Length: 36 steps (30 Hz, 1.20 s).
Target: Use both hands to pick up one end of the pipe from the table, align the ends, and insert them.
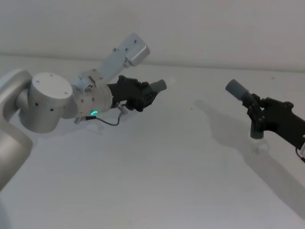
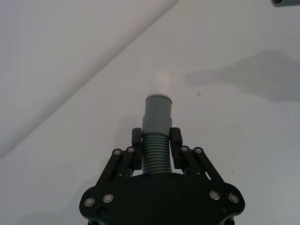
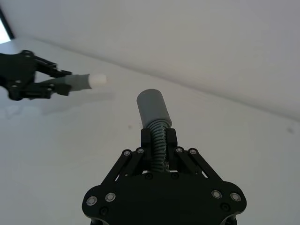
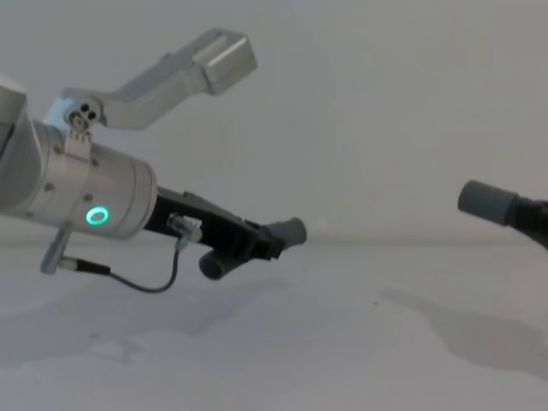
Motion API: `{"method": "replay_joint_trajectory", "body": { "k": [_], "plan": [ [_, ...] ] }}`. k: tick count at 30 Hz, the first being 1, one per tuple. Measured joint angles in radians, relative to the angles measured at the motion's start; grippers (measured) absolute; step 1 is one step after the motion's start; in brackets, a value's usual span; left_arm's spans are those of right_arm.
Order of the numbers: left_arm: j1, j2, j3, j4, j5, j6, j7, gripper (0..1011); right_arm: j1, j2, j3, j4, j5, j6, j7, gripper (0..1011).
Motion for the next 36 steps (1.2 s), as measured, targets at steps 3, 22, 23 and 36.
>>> {"method": "replay_joint_trajectory", "body": {
  "k": [3,22,23,36],
  "plan": [
    [-0.01,0.01,0.003,-0.003,0.0,-0.017,-0.023,345,0.009,0.017,0.005,0.007,0.014,-0.026,0.042,182],
    [-0.094,0.098,0.046,0.006,-0.024,-0.152,-0.234,345,0.1,0.121,-0.01,0.109,0.107,-0.158,0.366,181],
    [-0.097,0.1,0.048,0.007,-0.025,-0.157,-0.244,345,0.105,0.125,-0.012,0.114,0.11,-0.163,0.383,181],
    [-0.152,0.126,0.091,0.027,-0.04,-0.228,-0.359,345,0.172,0.178,-0.056,0.18,0.143,-0.191,0.555,181]
  ]
}}
